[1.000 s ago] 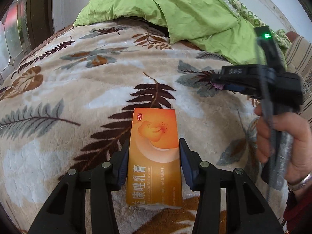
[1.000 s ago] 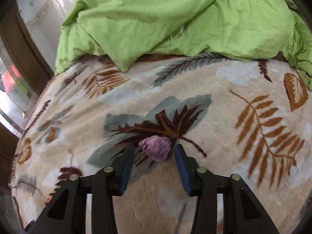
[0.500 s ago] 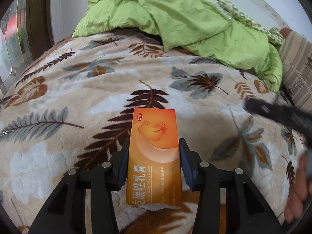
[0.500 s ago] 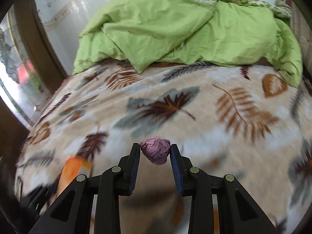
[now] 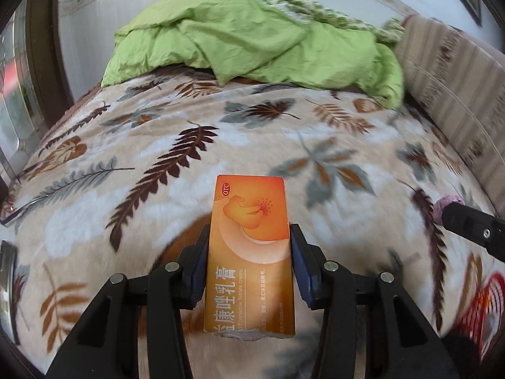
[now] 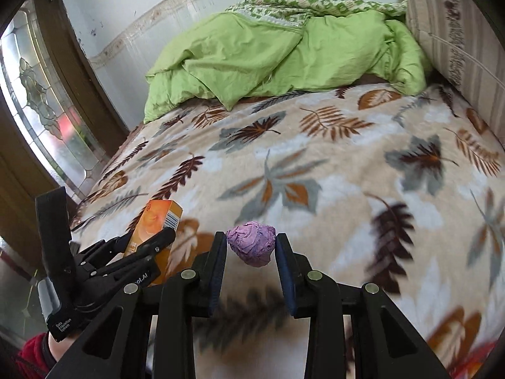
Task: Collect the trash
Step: 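Hold the orange box in the left tool while the right tool holds the purple ball, then carry the orange box in the left tool while the right tool carries the ball to the basket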
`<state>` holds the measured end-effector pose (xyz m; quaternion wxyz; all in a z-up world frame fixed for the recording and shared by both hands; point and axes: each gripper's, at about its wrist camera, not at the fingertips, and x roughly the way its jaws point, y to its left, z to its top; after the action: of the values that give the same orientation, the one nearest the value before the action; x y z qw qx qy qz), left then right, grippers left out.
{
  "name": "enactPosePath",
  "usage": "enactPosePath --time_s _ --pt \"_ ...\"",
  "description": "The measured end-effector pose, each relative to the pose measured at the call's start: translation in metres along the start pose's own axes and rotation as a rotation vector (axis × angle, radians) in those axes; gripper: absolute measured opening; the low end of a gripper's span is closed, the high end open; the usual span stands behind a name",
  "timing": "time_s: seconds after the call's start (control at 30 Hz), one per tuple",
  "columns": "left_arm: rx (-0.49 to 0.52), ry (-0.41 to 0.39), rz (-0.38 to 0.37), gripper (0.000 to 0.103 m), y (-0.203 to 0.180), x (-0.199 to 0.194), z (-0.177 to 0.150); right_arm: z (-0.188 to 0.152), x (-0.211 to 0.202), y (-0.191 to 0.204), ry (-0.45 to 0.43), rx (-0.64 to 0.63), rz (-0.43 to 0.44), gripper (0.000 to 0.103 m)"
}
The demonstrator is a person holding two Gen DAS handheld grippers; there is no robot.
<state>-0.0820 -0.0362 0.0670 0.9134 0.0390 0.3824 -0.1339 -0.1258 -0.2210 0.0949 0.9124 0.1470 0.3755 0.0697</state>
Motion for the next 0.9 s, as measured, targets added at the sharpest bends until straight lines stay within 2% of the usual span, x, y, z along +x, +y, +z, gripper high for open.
enactPosePath --time_s 0.17,0.47,0.9 --pt "0.039 -0.011 -0.003 0.045 -0.012 -0.031 -0.014 -0.026 -0.032 -0.004 0.0 0.039 0.0 0.033" --pt "0.127 -0.056 -0.032 0.045 -0.039 -0.068 -0.024 -0.042 -0.074 -0.008 -0.026 0.073 -0.017 0.033" --pt "0.222 -0.102 -0.136 0.045 -0.089 -0.104 -0.024 -0.061 -0.134 -0.035 -0.092 0.153 -0.065 0.033"
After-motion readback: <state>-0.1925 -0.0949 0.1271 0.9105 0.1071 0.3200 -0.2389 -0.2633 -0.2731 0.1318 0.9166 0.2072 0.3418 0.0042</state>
